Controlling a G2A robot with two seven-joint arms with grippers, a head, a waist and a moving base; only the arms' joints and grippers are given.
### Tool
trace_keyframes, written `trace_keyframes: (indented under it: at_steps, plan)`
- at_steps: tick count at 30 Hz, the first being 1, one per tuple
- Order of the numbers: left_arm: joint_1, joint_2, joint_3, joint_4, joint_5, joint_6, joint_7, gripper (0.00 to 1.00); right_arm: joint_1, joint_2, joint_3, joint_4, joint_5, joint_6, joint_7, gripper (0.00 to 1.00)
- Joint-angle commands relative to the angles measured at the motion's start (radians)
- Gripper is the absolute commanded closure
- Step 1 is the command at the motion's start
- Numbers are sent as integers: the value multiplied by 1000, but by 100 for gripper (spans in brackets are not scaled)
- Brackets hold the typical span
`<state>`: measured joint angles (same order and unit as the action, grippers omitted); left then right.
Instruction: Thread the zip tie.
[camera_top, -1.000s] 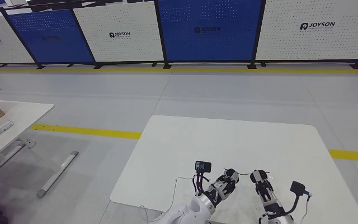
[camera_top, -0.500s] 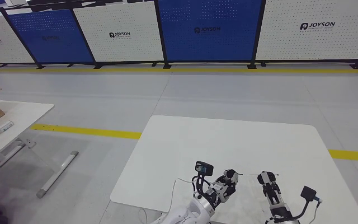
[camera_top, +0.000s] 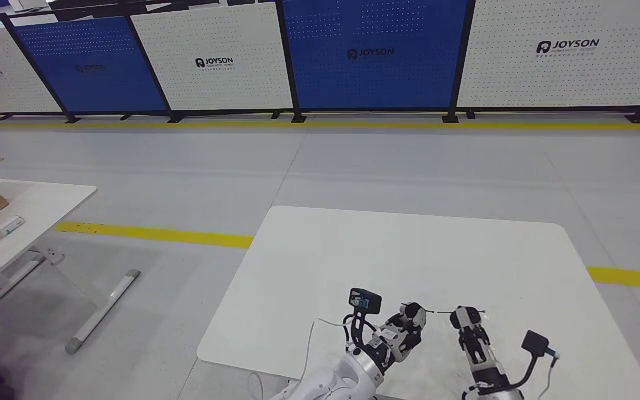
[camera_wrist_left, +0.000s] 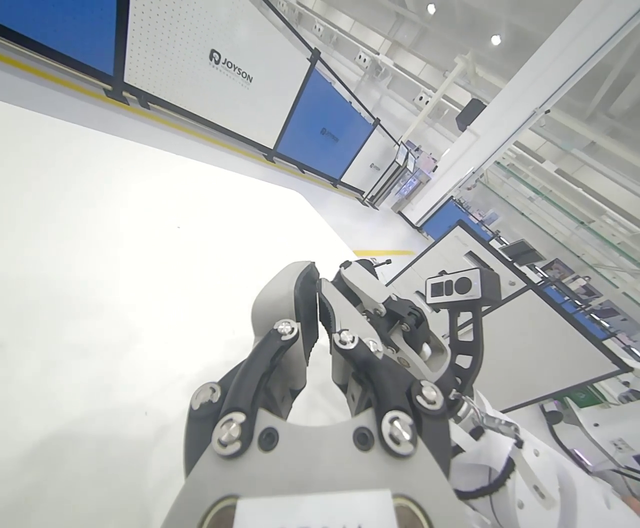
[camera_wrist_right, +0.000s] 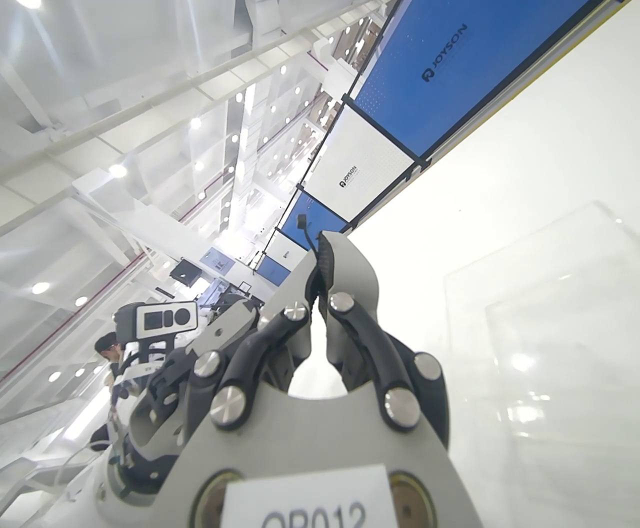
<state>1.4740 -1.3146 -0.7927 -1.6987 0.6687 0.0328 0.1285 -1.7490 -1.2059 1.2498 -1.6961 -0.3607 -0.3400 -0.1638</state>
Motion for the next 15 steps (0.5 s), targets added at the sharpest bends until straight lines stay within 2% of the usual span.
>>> trace_keyframes:
  at_steps: [1,15]
  plan:
    - [0,0,0,0,0,0,0,100,0,0,0,0,1,0,1,100]
    - [0,0,0,0,0,0,0,100,-1,-2,3,-19,29,0,14,100]
